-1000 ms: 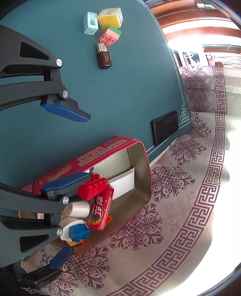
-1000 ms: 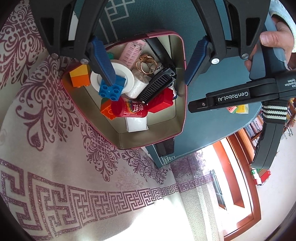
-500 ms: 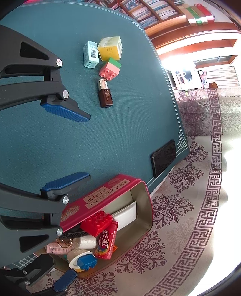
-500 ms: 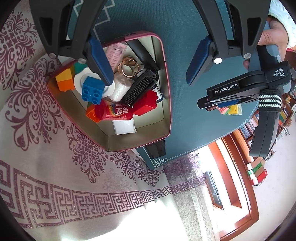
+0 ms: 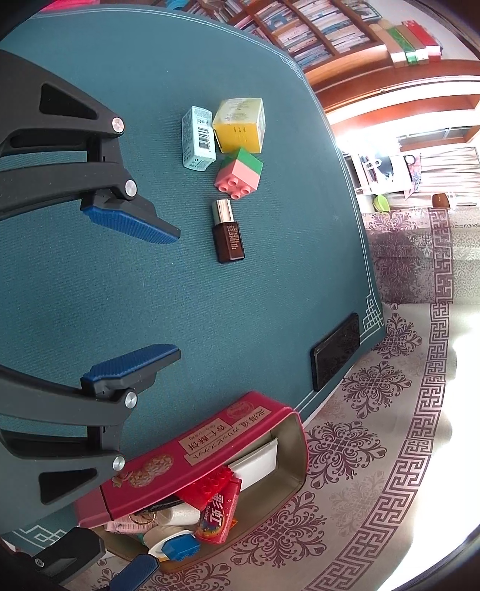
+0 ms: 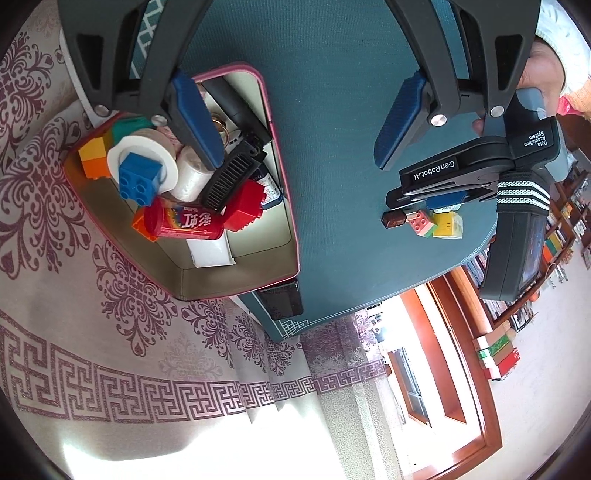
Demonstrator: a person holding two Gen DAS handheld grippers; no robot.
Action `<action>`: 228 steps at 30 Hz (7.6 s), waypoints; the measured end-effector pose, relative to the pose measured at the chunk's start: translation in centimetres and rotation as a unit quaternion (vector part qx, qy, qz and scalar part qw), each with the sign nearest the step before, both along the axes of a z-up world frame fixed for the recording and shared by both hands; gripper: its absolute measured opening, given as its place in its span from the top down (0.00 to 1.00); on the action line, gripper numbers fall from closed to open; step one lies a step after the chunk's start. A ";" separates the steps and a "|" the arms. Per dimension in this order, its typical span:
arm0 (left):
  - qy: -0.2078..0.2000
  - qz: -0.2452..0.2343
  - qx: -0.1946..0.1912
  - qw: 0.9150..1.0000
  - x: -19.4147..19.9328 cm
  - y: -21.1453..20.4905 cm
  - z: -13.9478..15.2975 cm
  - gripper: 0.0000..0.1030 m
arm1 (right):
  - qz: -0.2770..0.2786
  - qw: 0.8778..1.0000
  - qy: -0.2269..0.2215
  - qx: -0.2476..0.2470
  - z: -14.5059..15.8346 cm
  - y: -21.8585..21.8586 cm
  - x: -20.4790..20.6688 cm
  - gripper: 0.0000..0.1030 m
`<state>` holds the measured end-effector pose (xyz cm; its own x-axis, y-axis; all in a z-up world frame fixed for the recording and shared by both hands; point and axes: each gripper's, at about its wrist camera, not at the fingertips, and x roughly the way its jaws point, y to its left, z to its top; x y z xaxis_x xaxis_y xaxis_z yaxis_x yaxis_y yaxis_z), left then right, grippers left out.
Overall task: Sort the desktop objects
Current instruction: 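Move both open tools back toward the white-blue medicine box, then close left tool on the white-blue medicine box and lift it, then grasp the brown glass bottle with right tool while left tool holds the medicine box, then carry the medicine box and brown bottle into the red tin and release both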
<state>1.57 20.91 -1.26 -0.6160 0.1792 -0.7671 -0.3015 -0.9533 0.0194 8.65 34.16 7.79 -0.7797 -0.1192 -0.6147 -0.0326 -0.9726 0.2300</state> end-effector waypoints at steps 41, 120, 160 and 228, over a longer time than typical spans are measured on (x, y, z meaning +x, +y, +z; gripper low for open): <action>0.002 0.073 0.083 0.994 -8.1 -14.1 -1.3 0.29 | 0.097 0.994 -0.048 -0.004 -2.0 -6.0 -3.9 0.01; -0.032 0.162 0.054 0.985 -7.0 -18.6 -3.1 0.33 | 0.102 0.979 -0.121 0.127 -6.3 -18.1 -21.5 0.36; 0.003 0.119 0.024 0.993 -5.1 -15.3 -1.9 0.33 | 0.059 0.995 -0.039 0.070 -0.8 -11.1 -8.0 0.36; -0.063 -0.225 0.109 0.966 3.5 12.1 4.0 0.28 | -0.092 0.993 -0.014 0.070 -2.3 7.7 2.3 0.19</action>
